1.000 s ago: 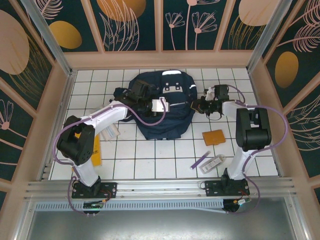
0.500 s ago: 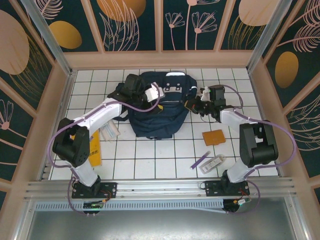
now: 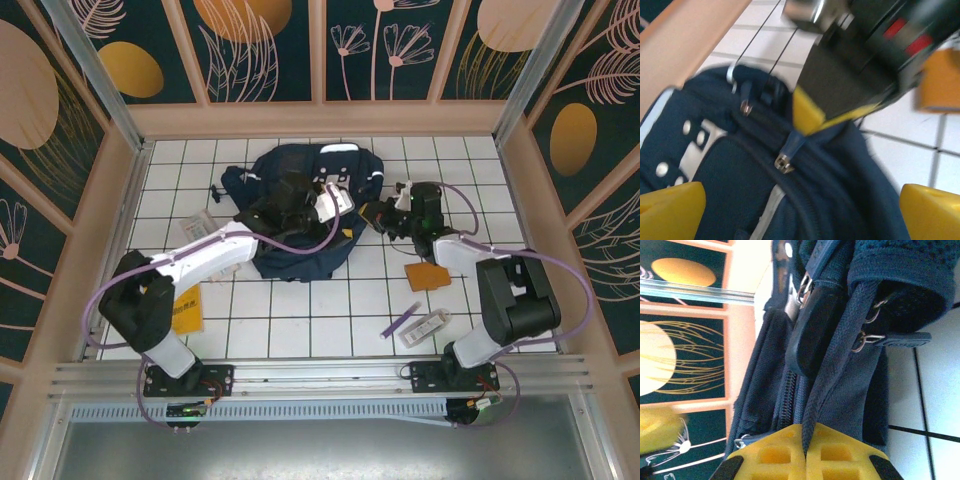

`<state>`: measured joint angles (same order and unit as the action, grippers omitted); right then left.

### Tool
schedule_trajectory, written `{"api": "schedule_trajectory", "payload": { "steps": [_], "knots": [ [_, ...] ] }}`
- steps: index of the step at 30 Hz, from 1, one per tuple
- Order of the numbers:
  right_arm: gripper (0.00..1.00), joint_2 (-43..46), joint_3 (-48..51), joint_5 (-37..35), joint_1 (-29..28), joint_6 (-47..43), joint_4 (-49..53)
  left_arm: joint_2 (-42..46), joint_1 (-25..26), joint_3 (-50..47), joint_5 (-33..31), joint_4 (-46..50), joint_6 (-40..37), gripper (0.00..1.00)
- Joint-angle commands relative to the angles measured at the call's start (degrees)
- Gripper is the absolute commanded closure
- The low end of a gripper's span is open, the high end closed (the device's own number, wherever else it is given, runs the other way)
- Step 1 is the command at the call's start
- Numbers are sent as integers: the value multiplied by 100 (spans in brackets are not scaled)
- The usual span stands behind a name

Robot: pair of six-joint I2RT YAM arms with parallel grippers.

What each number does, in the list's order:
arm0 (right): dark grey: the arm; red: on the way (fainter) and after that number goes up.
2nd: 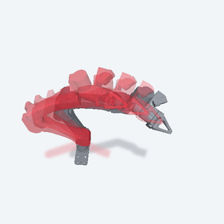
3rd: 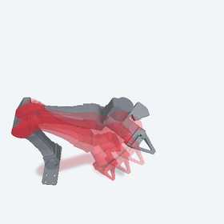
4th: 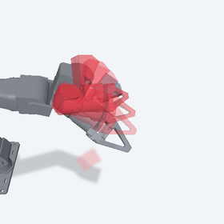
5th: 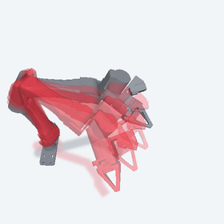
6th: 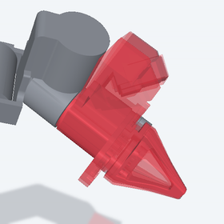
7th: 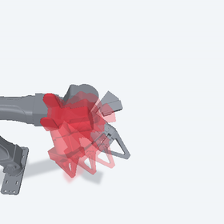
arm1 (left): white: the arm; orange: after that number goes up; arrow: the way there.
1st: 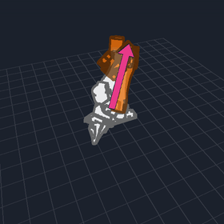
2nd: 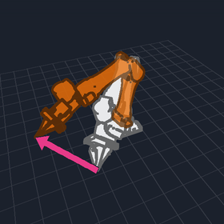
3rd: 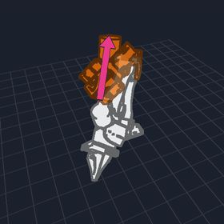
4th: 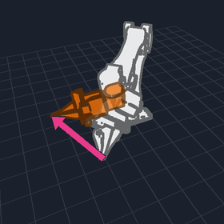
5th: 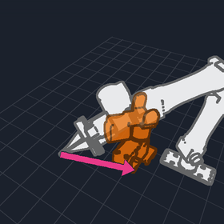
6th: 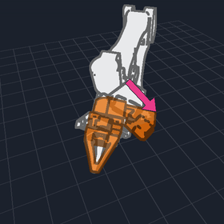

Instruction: Pack books, pencil case, and school supplies into a backpack

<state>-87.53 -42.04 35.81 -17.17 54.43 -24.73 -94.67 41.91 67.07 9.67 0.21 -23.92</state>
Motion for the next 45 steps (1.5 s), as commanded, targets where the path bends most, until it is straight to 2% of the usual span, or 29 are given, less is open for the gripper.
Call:
{"api": "schedule_trajectory", "payload": {
  "steps": [1,4,5,7,10,13,14,20,25,28,31,36,40,45],
  "knots": [
    [95,383,-56,139,-142,62,-643,-308,30,122,-971,-309,-158,1],
    [94,464,-41,57,-266,-19,-542,-598,37,295,-1000,-210,-202,4],
    [94,493,-50,12,-293,-70,-422,-612,33,294,-993,-235,-230,7],
    [92,515,-65,-39,-287,-149,-202,-603,36,291,-1001,-228,-321,20],
    [89,560,-84,-109,-277,-284,44,-595,41,320,-1037,-175,-404,51],
    [86,477,-266,-92,-261,-595,484,-613,35,445,-918,79,-528,90],
    [84,416,-377,-96,-261,-804,739,-631,36,521,-883,214,-539,100],
    [72,398,-499,-1028,-186,-2393,1967,-387,35,349,-554,209,-584,100],
    [53,769,-176,-1428,5,-3299,1950,-142,30,145,-348,256,-843,100],
    [45,1234,238,-1726,101,-3791,1501,-112,35,97,-238,278,-983,100],
    [43,1798,835,-1757,263,-4237,625,-104,36,129,-69,310,-1091,100],
    [40,2452,2099,-1414,469,-5582,-1528,-152,30,194,42,430,-1237,100],
    [39,2480,2729,-970,956,-5810,-2759,-227,32,345,153,618,-1240,100],
    [39,2121,2884,-365,1377,-6434,-2961,-230,28,442,359,830,-1382,100]
  ]
}}
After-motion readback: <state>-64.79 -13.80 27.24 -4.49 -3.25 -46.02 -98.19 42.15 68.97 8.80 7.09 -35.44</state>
